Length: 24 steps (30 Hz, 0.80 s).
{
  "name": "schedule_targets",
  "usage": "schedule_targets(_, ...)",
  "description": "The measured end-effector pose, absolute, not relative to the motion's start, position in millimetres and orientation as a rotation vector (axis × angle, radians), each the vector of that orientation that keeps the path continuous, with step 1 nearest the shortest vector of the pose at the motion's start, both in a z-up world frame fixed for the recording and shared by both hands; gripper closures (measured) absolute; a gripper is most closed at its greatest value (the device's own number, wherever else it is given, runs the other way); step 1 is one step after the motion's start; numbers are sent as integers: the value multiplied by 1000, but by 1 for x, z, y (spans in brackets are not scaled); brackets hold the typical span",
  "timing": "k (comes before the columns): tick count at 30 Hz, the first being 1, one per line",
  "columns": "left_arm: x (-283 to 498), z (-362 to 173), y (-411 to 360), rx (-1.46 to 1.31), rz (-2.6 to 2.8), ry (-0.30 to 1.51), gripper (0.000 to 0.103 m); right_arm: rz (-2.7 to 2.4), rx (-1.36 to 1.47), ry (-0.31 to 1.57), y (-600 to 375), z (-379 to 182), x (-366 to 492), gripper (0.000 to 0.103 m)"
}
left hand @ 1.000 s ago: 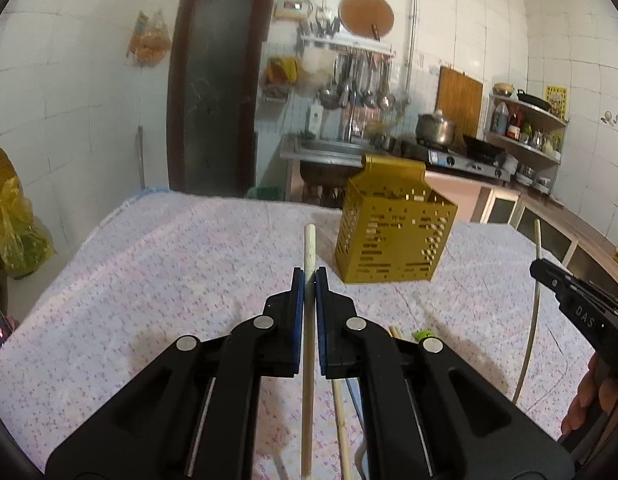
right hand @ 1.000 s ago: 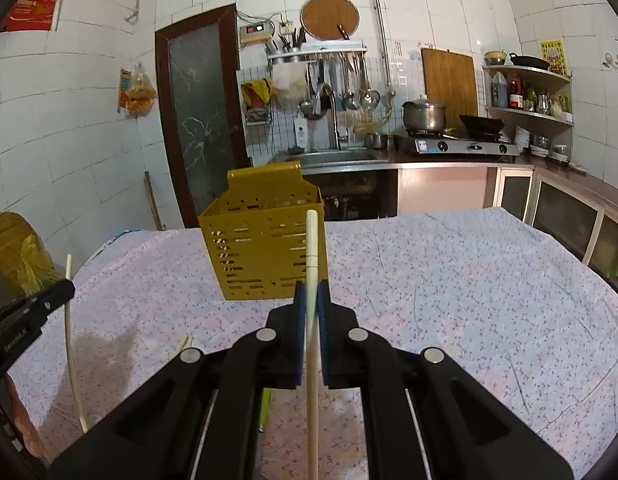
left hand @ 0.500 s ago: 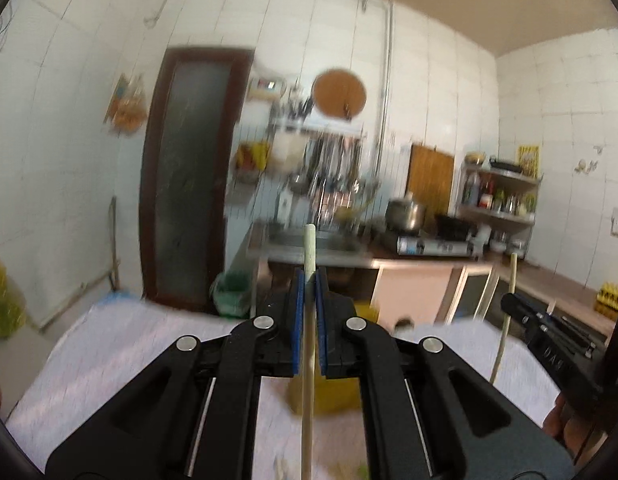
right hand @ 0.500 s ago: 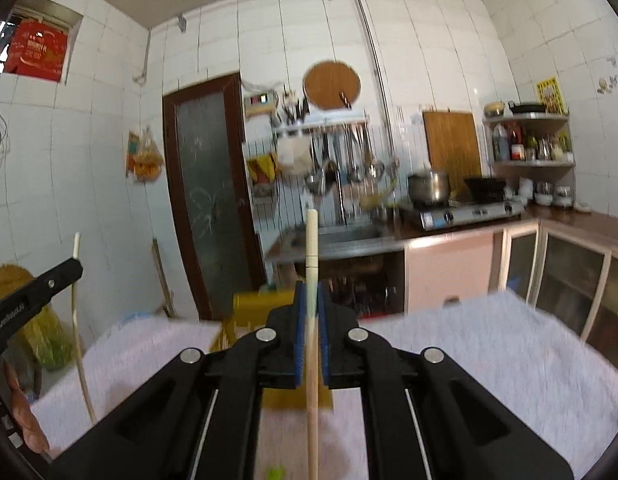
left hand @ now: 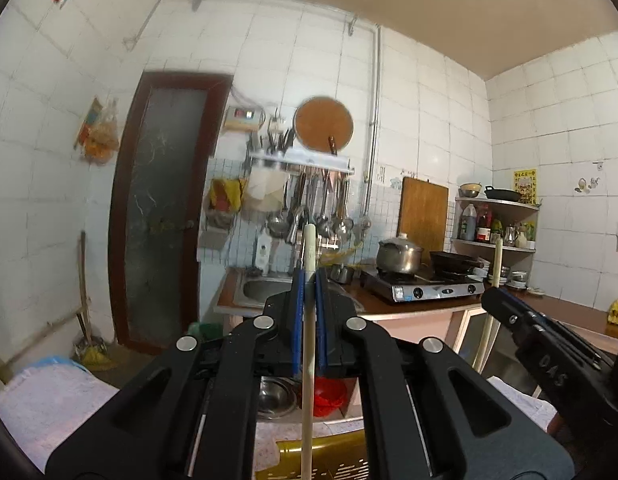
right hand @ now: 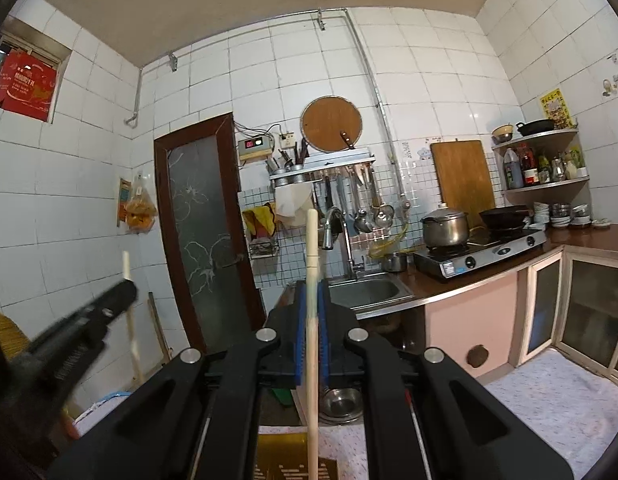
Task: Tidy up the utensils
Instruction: 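Lift the chopstick with the left tool and drop it into the yellow holder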
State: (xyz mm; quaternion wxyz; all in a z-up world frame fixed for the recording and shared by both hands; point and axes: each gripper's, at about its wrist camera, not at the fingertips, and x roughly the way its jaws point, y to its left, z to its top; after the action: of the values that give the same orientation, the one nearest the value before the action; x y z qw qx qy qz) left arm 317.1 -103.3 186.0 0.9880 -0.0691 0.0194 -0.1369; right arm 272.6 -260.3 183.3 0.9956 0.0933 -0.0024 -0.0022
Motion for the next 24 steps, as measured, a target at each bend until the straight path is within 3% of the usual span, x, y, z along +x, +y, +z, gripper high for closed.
schedule_targets(12,344,108,-102,-125,-245,184,99,14,131,141,-255,108,304,97)
schedule_targets(20,341,102,-93,-104,-216,267,97,-14,78,276,-251,95,310,96)
schedule_targets(22,338,109,-88,-98,-208,299,85,-25,76,323,-253,95,311,96)
schedule_targets(24,330,116,-79,-103,-192,302,58,-35,96,364,-259,100,304,95)
